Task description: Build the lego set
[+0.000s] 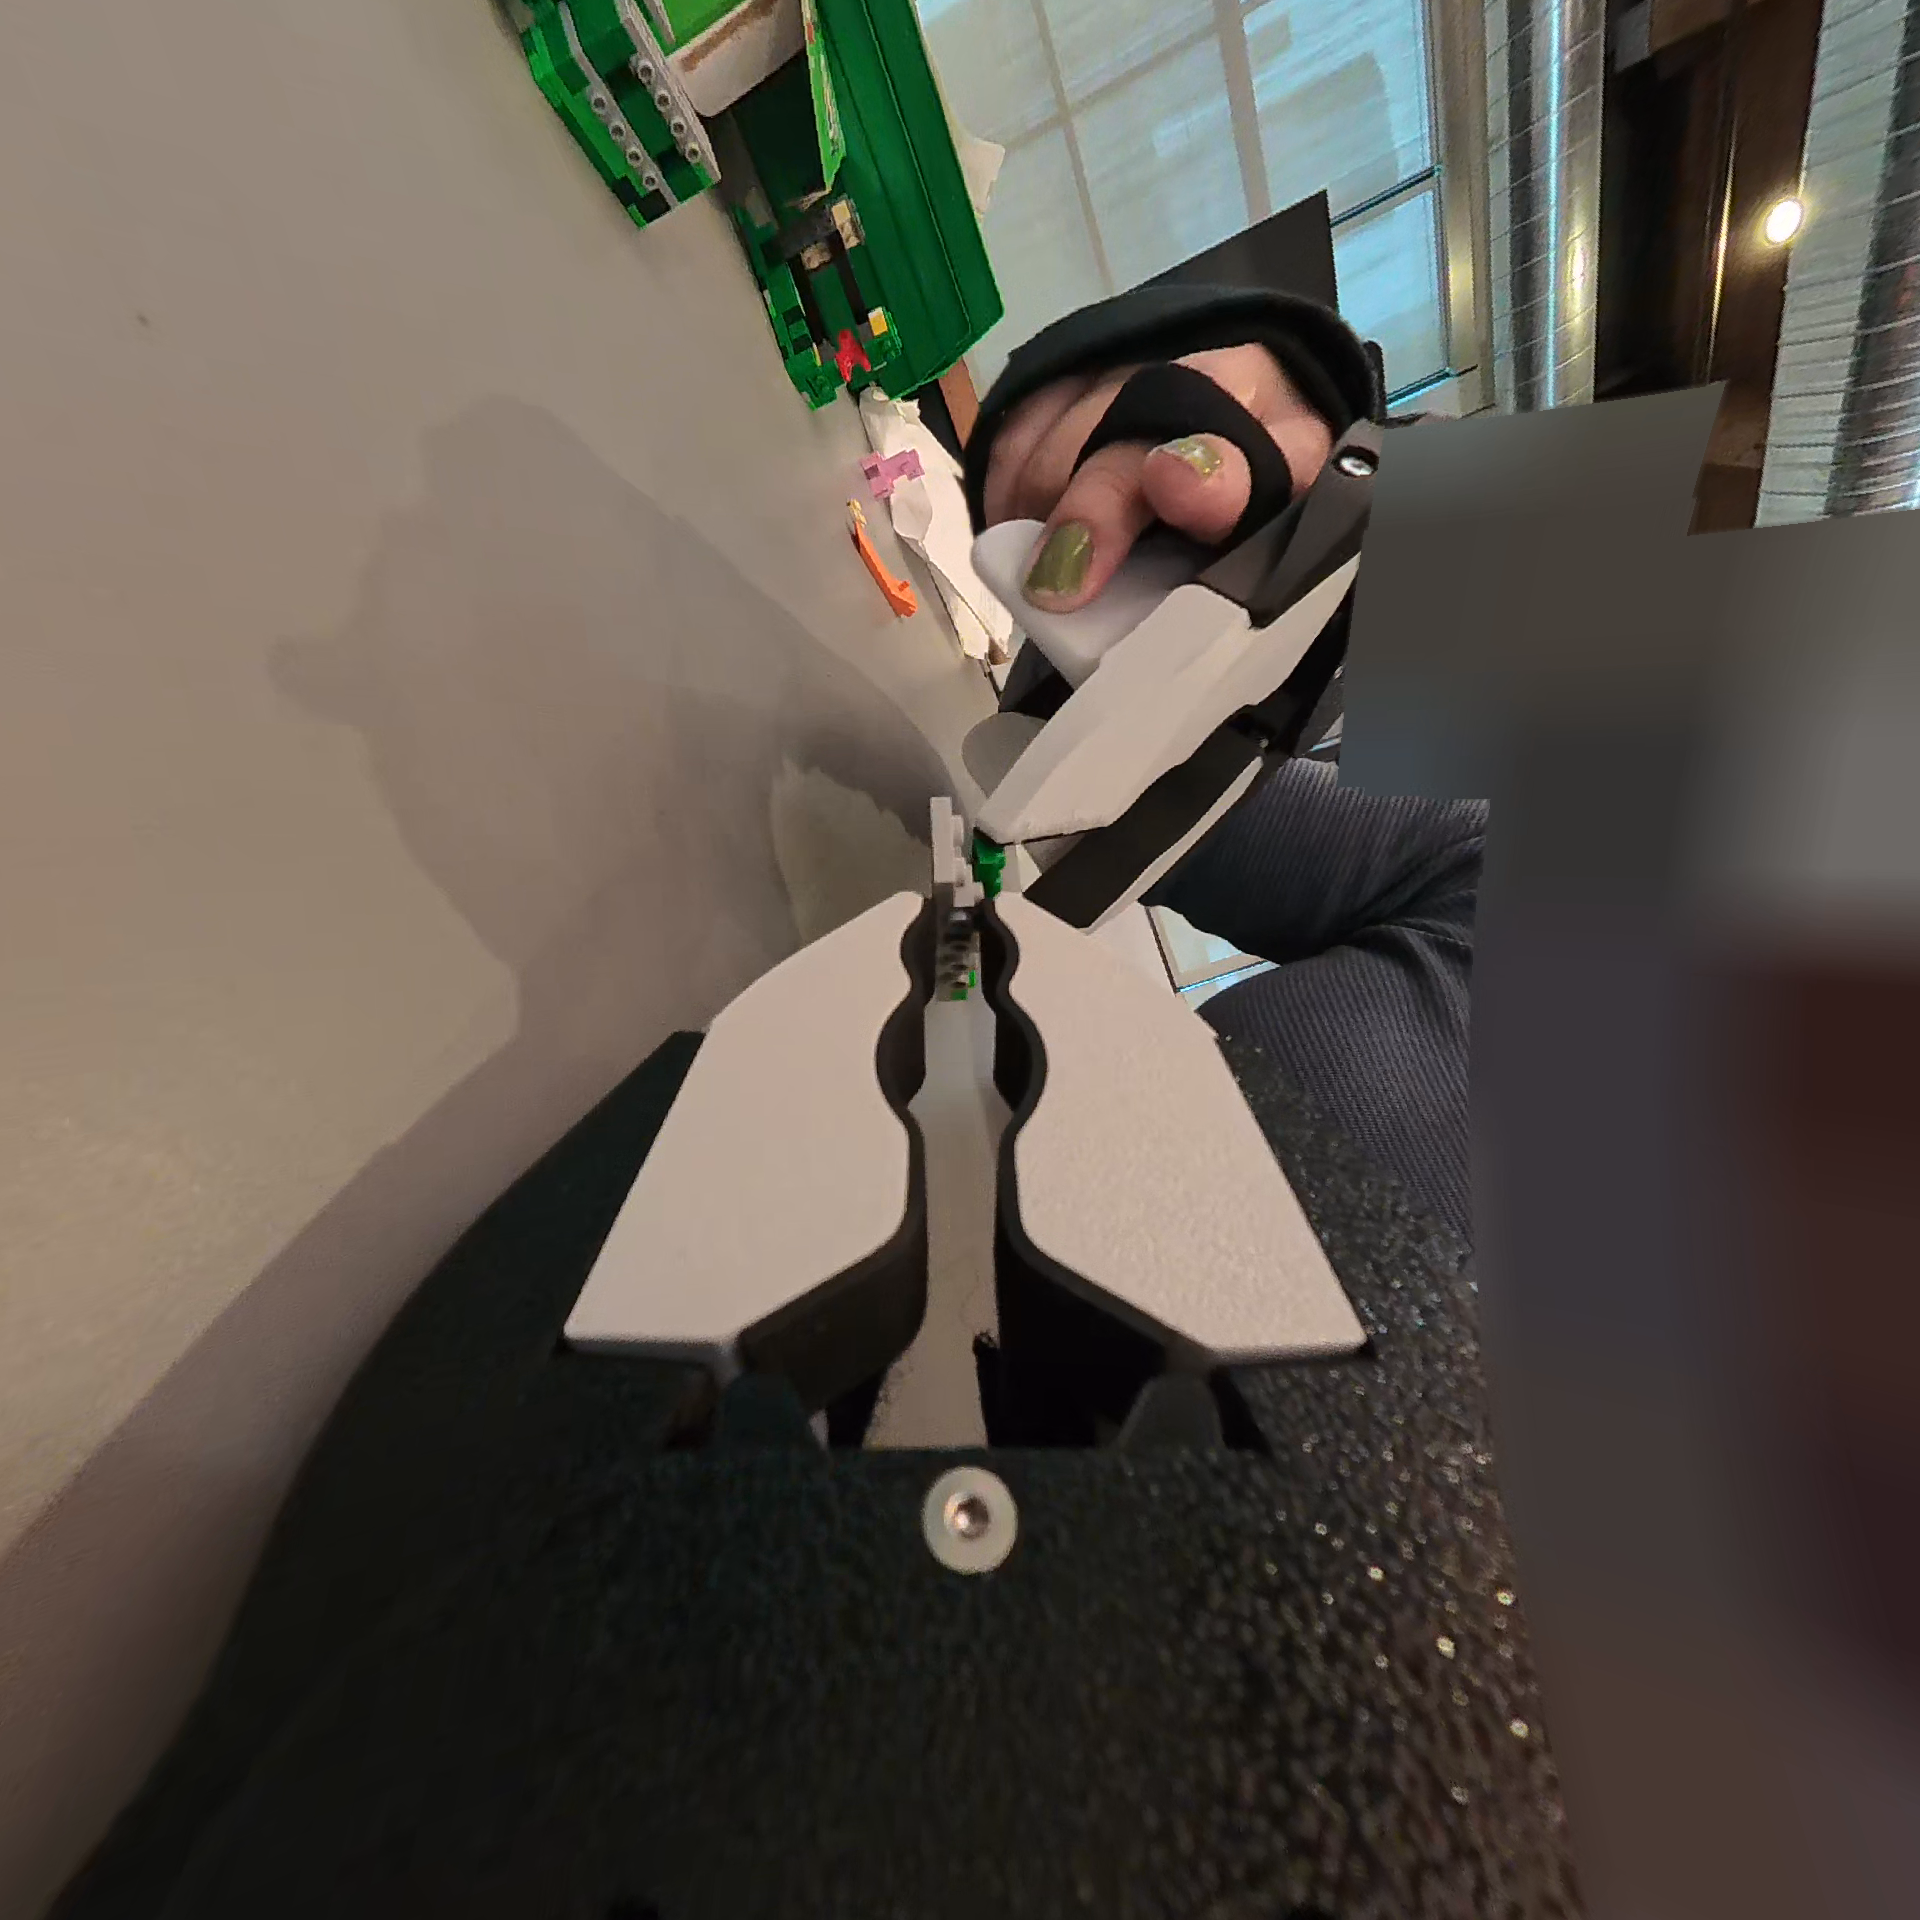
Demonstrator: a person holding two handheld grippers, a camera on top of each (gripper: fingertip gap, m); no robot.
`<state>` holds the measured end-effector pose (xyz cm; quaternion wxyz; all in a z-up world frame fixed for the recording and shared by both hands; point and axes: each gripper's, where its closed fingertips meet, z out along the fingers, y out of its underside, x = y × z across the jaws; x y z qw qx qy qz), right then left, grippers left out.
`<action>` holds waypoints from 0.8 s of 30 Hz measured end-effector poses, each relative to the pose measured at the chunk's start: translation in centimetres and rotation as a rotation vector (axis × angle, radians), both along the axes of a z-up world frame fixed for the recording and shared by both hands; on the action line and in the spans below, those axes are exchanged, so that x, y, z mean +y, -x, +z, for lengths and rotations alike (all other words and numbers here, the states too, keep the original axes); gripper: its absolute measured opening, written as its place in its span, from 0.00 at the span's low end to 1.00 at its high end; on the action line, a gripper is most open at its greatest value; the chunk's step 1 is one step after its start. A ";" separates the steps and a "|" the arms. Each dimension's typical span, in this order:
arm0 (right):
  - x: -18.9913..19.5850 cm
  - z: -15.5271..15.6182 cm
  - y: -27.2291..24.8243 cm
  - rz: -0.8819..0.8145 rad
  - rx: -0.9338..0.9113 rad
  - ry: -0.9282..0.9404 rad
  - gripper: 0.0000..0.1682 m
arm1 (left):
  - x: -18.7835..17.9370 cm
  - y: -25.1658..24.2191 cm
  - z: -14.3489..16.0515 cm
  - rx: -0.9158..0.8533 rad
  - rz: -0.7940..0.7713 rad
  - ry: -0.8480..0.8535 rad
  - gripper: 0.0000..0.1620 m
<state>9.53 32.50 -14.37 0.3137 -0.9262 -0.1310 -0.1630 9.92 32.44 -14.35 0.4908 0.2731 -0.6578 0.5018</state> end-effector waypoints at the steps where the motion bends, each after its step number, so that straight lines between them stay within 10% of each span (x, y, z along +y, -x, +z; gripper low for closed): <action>1: 0.0 0.0 0.0 0.001 -0.001 0.006 0.19 | 0.0 0.0 0.0 0.001 -0.001 0.001 0.05; 24: 0.2 0.3 0.0 -0.016 0.030 0.045 0.23 | 0.0 0.2 0.1 0.005 -0.013 0.011 0.05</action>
